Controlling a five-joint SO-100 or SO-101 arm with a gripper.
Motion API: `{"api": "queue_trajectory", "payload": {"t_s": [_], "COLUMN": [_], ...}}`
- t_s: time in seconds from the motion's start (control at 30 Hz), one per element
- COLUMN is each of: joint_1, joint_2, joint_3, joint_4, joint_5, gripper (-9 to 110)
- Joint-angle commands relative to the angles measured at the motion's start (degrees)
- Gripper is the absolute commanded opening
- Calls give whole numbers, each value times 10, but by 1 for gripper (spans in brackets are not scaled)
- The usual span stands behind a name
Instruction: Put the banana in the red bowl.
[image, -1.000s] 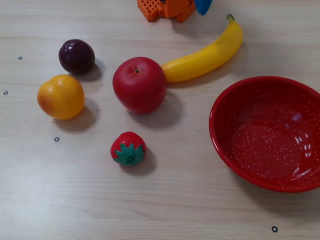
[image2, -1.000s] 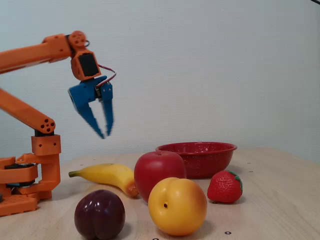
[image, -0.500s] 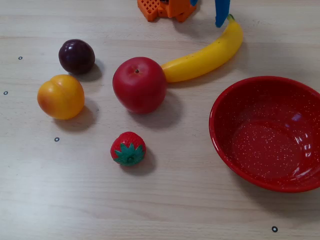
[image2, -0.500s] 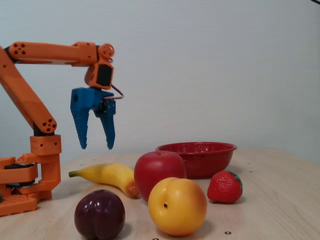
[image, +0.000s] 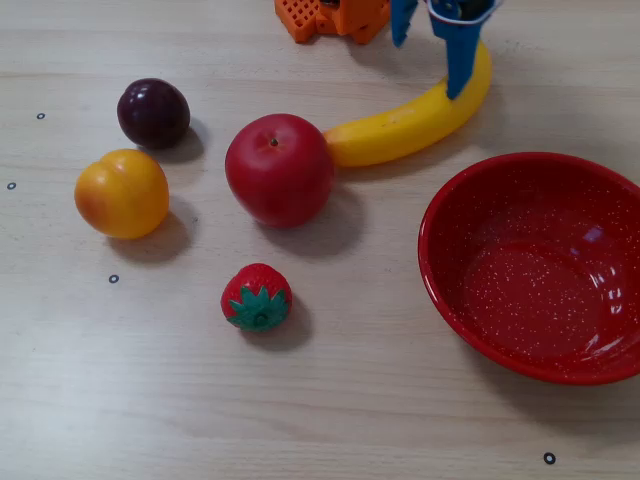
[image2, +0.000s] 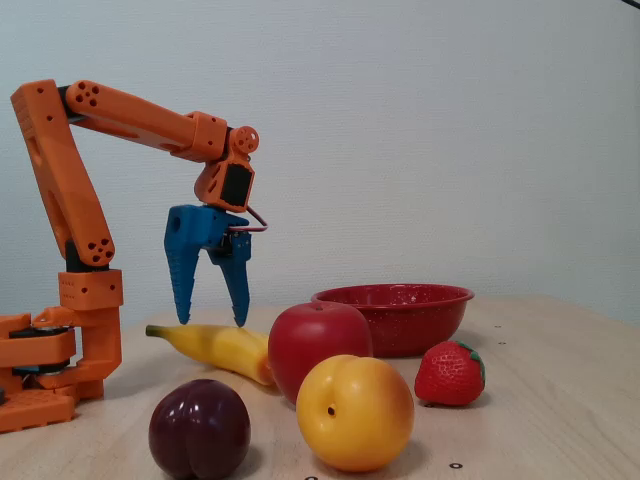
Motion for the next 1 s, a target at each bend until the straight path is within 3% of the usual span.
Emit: {"api": "queue_trajectory", "payload": {"t_s": [0.0,0.97], "joint_1": [16,-46], "joint_2": [5,-114], "joint_3": [-39,28], "joint_4": [-17,-171], "joint_5": [-21,-18], "gripper": [42,42]}}
